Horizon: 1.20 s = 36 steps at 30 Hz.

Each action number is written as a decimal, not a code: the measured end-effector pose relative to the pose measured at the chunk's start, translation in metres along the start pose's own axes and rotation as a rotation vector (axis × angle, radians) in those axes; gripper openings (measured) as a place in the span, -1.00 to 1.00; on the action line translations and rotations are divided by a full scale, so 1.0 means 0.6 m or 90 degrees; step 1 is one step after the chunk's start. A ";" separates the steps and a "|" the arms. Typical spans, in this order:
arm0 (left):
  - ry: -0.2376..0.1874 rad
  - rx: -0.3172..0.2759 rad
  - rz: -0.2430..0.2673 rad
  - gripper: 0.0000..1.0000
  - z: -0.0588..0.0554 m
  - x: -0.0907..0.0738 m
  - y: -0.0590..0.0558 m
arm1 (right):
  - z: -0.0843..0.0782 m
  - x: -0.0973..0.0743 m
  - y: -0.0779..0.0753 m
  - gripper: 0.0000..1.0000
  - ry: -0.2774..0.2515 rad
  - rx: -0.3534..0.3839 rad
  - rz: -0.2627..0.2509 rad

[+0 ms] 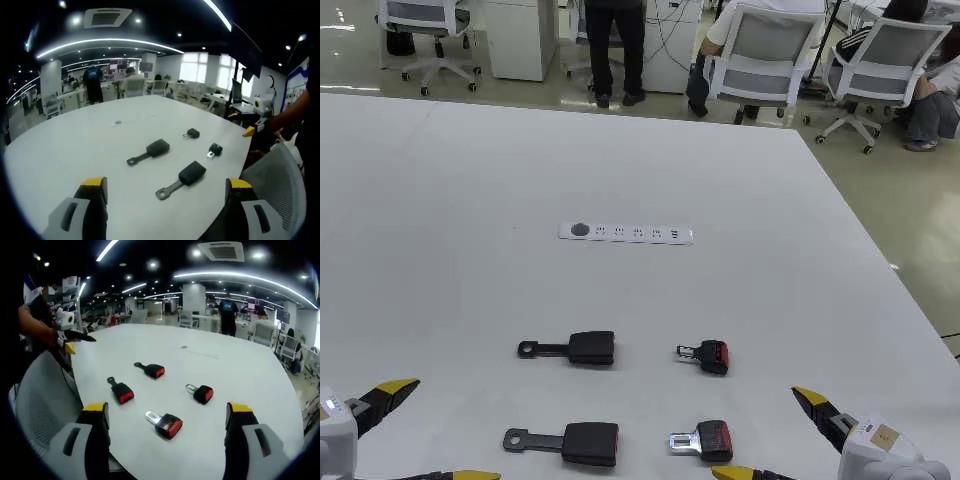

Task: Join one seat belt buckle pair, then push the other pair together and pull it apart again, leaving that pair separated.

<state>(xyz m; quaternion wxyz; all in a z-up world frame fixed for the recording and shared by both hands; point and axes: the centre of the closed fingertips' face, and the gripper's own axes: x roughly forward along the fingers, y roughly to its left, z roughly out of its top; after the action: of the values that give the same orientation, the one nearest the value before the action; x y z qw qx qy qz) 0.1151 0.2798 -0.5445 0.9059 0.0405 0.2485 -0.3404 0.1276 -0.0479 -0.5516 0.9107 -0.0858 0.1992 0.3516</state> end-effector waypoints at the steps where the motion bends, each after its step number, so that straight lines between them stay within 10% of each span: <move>1: -0.002 -0.001 0.001 1.00 0.000 0.000 0.001 | 0.000 0.000 0.000 0.85 0.001 -0.003 0.001; 36: 0.003 0.003 0.002 1.00 -0.008 0.002 -0.002 | -0.010 -0.006 0.006 0.83 0.018 -0.003 0.001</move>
<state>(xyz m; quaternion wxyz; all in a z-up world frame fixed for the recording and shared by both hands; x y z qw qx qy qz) 0.1133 0.2795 -0.5489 0.9059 0.0436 0.2500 -0.3391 0.1210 -0.0489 -0.5555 0.9072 -0.0929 0.2115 0.3516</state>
